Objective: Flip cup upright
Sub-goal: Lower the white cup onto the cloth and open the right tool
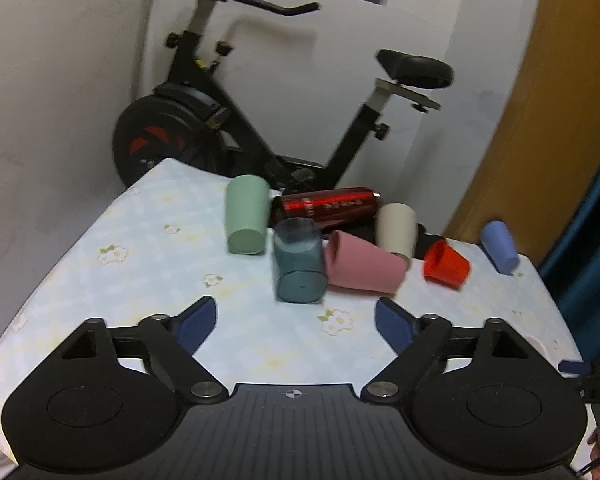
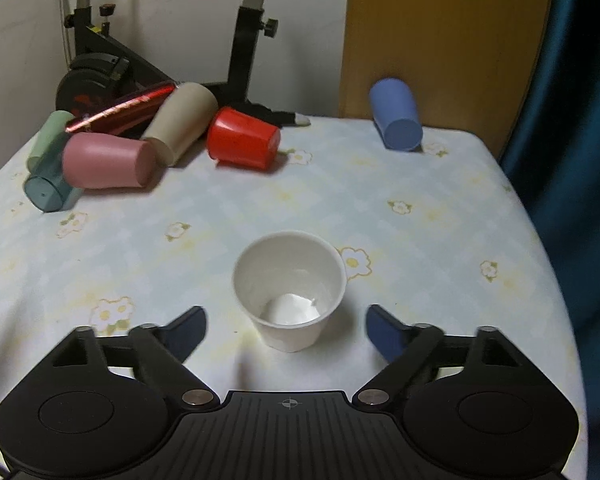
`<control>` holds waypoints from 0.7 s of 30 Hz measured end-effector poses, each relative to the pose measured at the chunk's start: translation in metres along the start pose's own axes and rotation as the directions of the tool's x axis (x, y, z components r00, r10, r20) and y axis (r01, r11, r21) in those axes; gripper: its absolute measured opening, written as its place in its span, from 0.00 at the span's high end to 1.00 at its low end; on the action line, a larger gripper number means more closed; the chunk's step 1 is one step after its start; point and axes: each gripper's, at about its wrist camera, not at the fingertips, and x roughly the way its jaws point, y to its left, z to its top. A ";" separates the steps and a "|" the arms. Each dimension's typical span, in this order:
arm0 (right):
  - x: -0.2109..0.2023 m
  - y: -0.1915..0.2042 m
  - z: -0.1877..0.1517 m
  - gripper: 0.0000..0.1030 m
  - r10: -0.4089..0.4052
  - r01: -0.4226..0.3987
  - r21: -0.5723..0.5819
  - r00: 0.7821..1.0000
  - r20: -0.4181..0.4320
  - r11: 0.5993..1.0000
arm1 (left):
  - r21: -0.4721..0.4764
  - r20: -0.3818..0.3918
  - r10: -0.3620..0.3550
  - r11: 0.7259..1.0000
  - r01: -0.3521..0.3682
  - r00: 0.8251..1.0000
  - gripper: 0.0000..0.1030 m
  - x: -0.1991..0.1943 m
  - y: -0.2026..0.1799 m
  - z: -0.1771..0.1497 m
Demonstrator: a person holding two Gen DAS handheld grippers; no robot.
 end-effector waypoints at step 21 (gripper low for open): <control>-0.144 0.031 0.004 0.00 0.008 -0.011 0.015 0.982 0.190 1.000 | 0.163 0.114 -0.083 0.985 0.064 0.990 0.00 -0.071 -0.053 0.008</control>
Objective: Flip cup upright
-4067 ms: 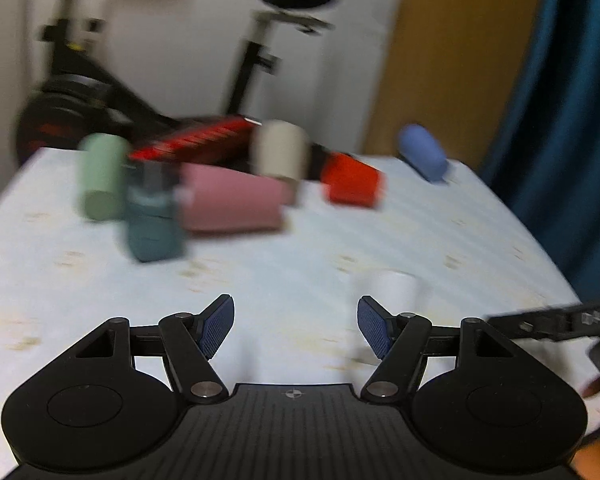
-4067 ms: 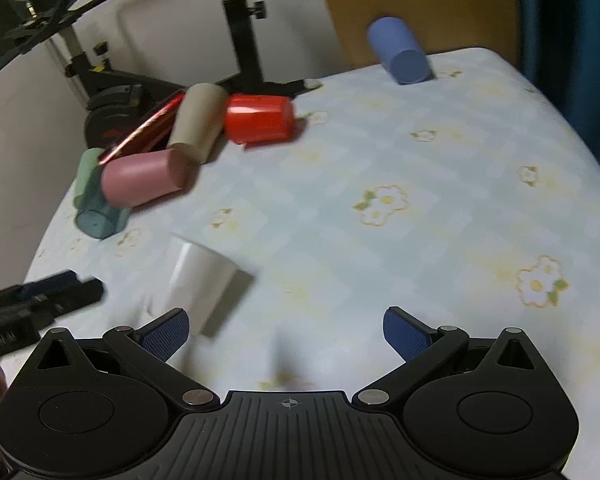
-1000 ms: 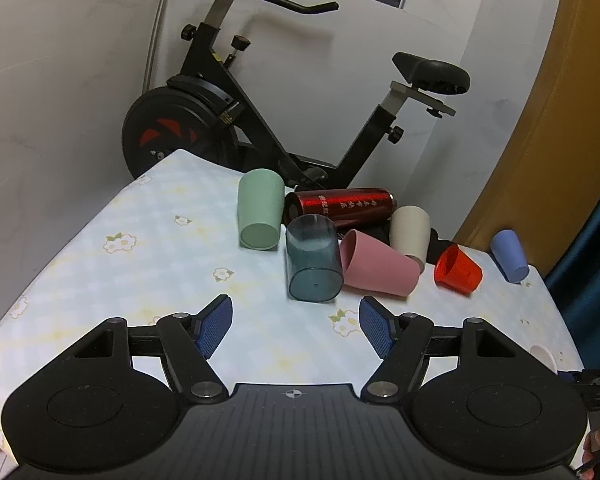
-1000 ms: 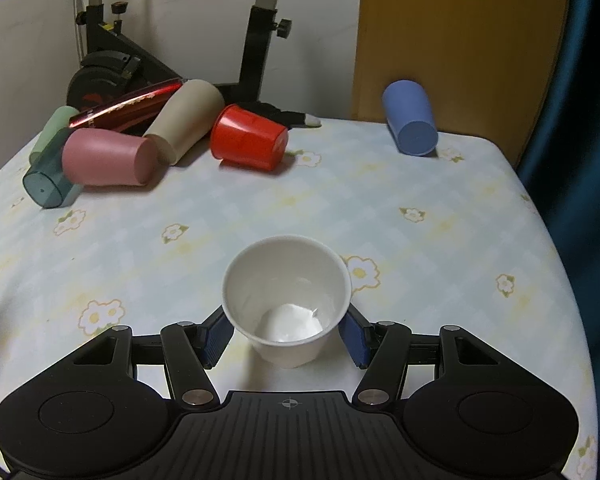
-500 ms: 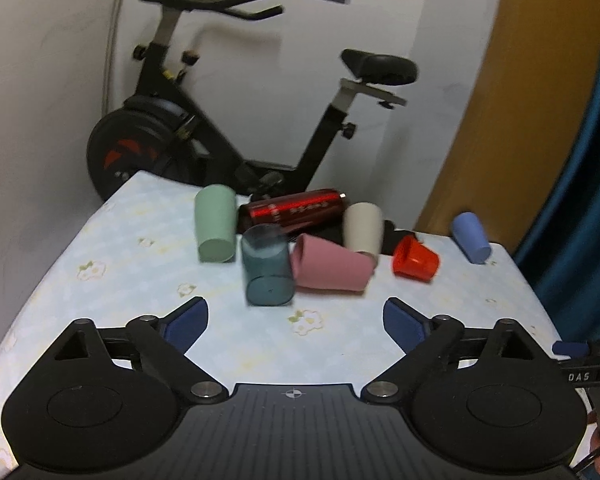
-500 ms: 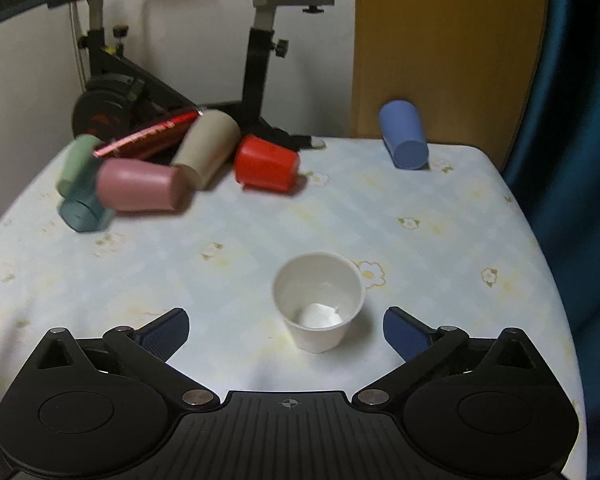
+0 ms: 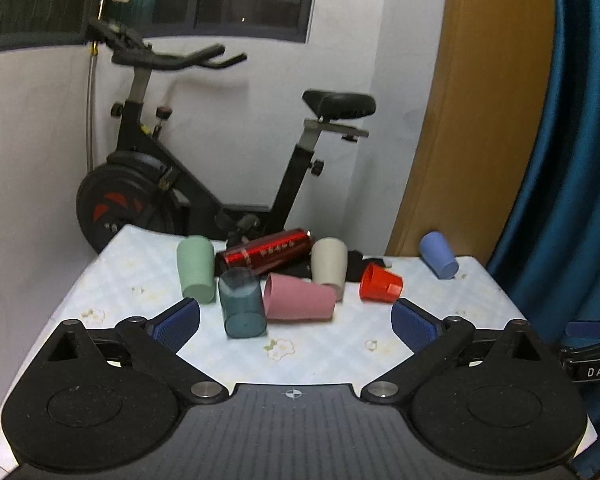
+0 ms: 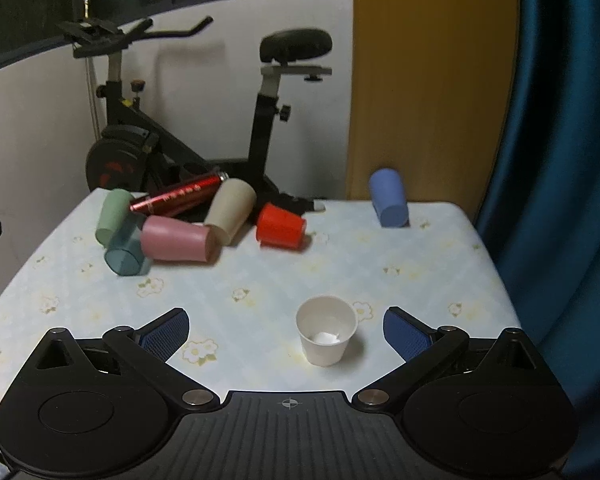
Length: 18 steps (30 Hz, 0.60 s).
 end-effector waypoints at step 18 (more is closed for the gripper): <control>-0.068 0.018 0.009 0.00 -0.011 0.014 -0.023 0.994 0.112 1.000 | 0.040 0.080 0.020 0.999 -0.024 0.997 0.00 -0.037 -0.017 0.003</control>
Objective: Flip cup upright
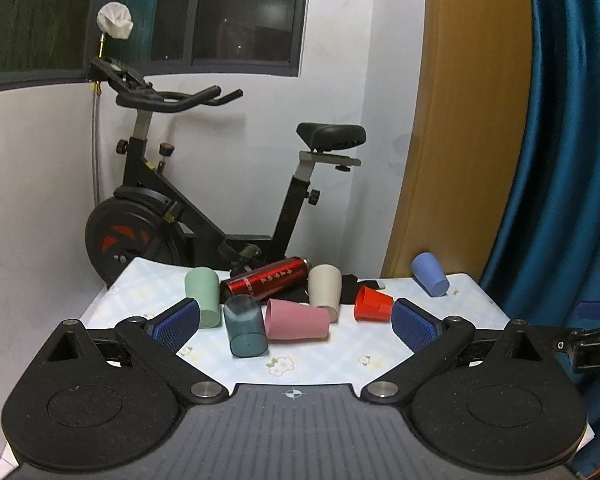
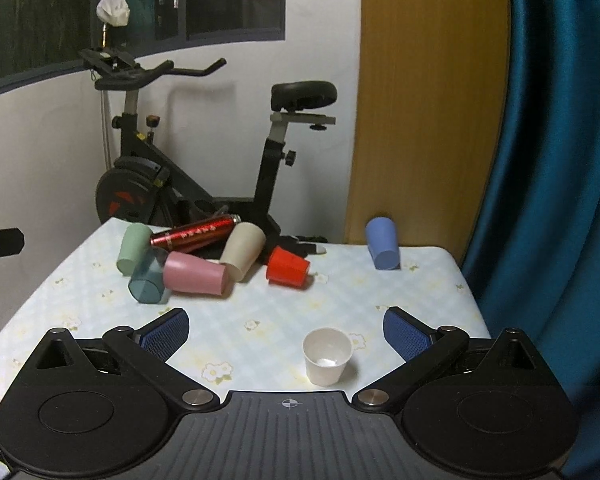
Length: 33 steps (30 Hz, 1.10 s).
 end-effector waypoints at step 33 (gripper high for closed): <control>-0.024 -0.004 0.004 0.00 0.021 -0.023 0.046 0.998 0.057 0.999 | 0.026 0.063 0.015 1.000 -0.016 0.998 0.00 -0.025 -0.011 0.001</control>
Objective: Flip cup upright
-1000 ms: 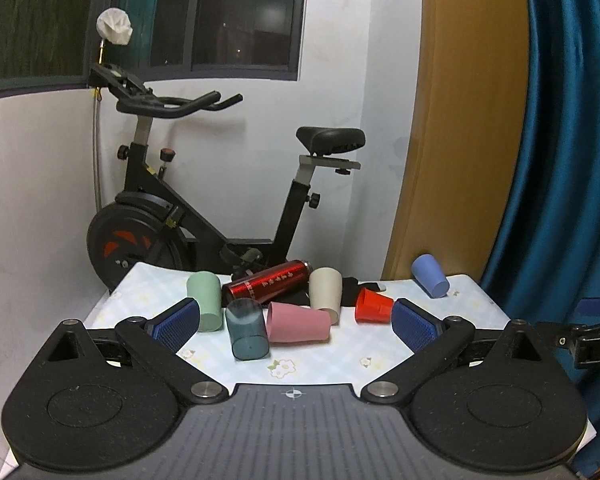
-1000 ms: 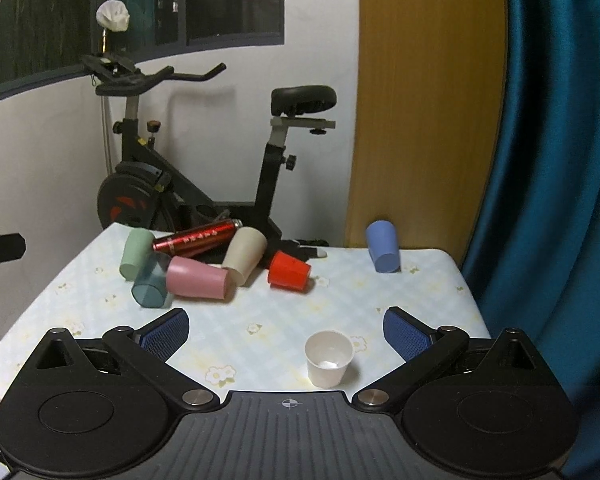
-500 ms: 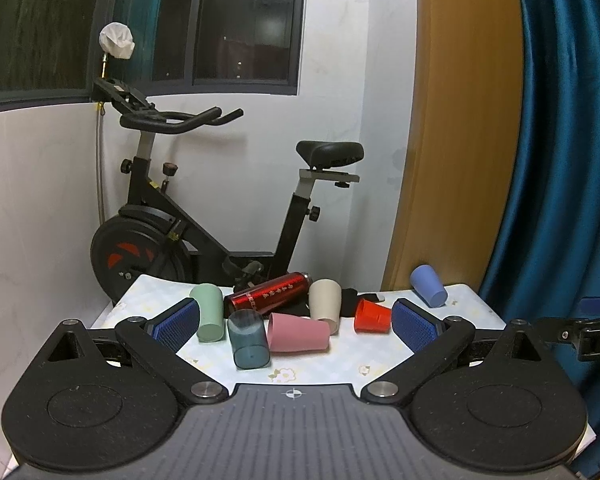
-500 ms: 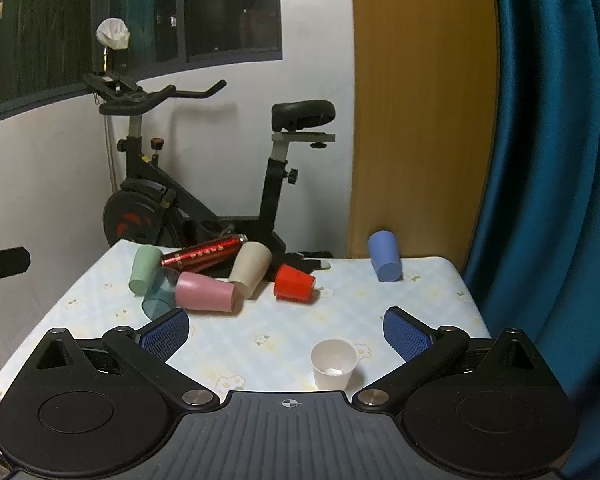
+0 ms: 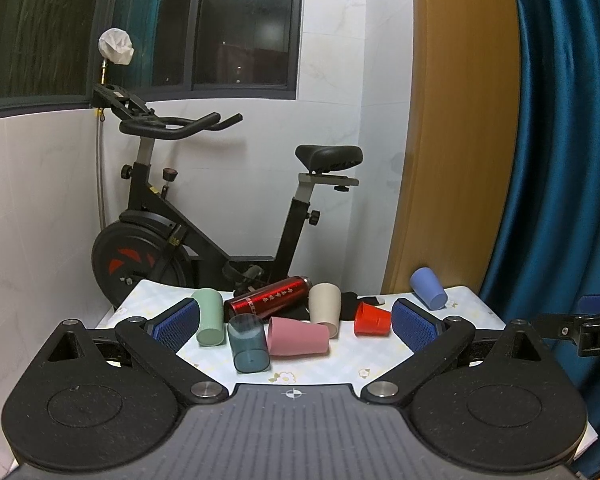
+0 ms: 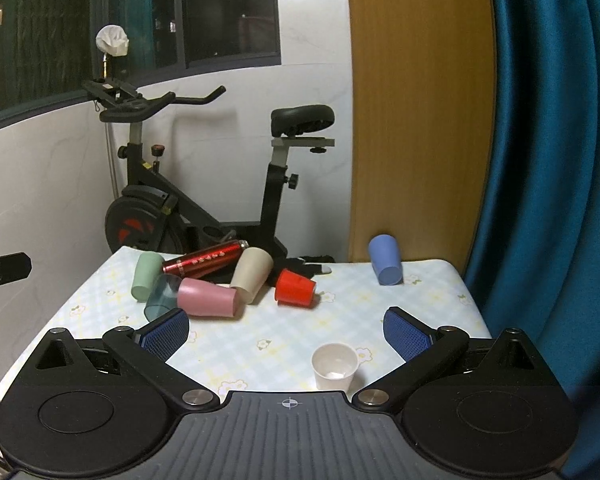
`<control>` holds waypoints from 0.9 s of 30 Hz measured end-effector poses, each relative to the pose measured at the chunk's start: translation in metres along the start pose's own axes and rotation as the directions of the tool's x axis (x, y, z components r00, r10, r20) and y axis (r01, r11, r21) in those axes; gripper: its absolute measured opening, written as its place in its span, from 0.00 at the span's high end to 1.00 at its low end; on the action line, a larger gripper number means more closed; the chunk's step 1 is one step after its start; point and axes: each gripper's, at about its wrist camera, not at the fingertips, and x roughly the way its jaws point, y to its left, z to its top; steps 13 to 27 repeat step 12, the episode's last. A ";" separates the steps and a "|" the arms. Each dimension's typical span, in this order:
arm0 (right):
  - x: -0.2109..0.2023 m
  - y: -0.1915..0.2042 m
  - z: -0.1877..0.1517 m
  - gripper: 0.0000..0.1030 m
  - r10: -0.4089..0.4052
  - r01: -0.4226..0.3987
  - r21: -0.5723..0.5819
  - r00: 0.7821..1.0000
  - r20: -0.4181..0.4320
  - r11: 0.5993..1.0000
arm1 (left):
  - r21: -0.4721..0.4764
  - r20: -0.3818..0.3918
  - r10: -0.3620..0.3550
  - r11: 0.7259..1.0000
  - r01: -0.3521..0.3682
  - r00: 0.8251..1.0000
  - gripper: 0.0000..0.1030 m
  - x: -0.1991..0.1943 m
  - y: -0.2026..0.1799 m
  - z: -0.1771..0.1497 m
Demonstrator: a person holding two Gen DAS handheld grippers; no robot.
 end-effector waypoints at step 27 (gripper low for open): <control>0.000 -0.002 0.001 0.00 -0.001 0.001 0.005 1.000 0.011 1.000 | -0.001 0.005 -0.001 1.000 0.001 1.000 0.00 0.000 0.000 0.001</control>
